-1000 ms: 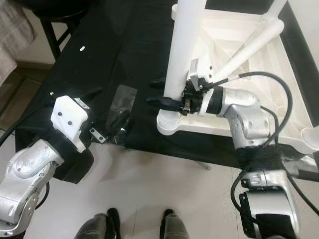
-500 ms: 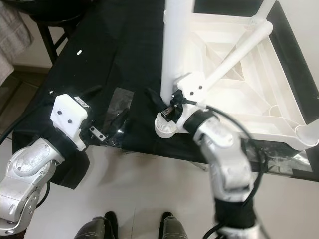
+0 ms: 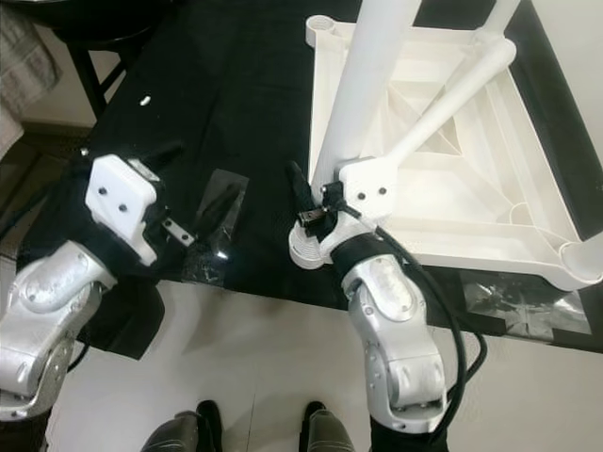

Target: Building children table

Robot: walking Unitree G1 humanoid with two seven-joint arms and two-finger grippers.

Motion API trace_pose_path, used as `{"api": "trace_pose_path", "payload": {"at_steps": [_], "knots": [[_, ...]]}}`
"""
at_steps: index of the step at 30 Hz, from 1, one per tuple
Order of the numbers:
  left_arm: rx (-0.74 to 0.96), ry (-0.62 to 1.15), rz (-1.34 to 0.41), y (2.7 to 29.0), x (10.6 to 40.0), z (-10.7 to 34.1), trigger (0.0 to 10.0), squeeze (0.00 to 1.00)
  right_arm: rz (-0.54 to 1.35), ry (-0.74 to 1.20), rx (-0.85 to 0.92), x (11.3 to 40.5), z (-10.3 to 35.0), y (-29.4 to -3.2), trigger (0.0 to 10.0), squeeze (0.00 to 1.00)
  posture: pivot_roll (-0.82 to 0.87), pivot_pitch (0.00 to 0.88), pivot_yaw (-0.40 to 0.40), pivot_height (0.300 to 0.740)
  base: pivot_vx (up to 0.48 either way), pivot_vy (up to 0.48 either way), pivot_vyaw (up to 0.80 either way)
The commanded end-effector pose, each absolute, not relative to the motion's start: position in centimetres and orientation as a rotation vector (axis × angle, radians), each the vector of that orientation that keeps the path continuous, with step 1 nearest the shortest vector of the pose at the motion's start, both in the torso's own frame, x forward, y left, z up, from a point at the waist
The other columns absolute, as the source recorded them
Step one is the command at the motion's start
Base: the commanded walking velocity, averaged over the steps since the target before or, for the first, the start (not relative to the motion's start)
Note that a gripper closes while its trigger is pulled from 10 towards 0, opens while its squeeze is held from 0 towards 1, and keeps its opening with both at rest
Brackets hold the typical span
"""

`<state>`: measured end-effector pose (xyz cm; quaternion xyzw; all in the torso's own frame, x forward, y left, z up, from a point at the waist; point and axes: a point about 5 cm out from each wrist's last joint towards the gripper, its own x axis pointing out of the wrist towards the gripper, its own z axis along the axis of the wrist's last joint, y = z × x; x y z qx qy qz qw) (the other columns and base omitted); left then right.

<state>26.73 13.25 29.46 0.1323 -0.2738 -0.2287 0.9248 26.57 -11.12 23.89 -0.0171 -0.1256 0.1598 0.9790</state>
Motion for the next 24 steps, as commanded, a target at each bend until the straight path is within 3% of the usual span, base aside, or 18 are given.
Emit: {"api": "trace_pose_path", "payload": {"at_steps": [1, 11, 16, 24], "knots": [[0.241, -0.561, -0.46, 14.0, 26.9, 29.9, 10.0, 0.0, 0.346, 0.026, -0.055, 26.9, 18.4, -10.8, 10.0, 0.0, -0.04, 0.262, 0.0, 0.74, 0.0, 0.0, 0.0], [0.208, -0.585, -0.493, 14.2, 27.2, 30.8, 10.0, 0.0, 0.439, -0.061, -0.109, 27.2, 19.6, -10.0, 10.0, 0.0, -0.05, 0.233, -0.001, 0.74, 0.0, 0.0, 0.0], [0.128, -0.592, -0.613, 14.5, 27.3, 32.5, 10.0, 0.0, 0.593, -0.209, -0.048, 27.6, 22.8, -9.0, 10.0, 0.0, -0.05, 0.204, -0.008, 0.74, 0.0, 0.0, 0.0], [0.157, -0.603, -0.69, 14.5, 27.2, 33.3, 10.0, 0.0, 0.623, -0.325, 0.029, 28.6, 25.8, -9.2, 10.0, 0.0, -0.04, 0.185, -0.009, 0.74, 0.0, 0.0, 0.0]]}}
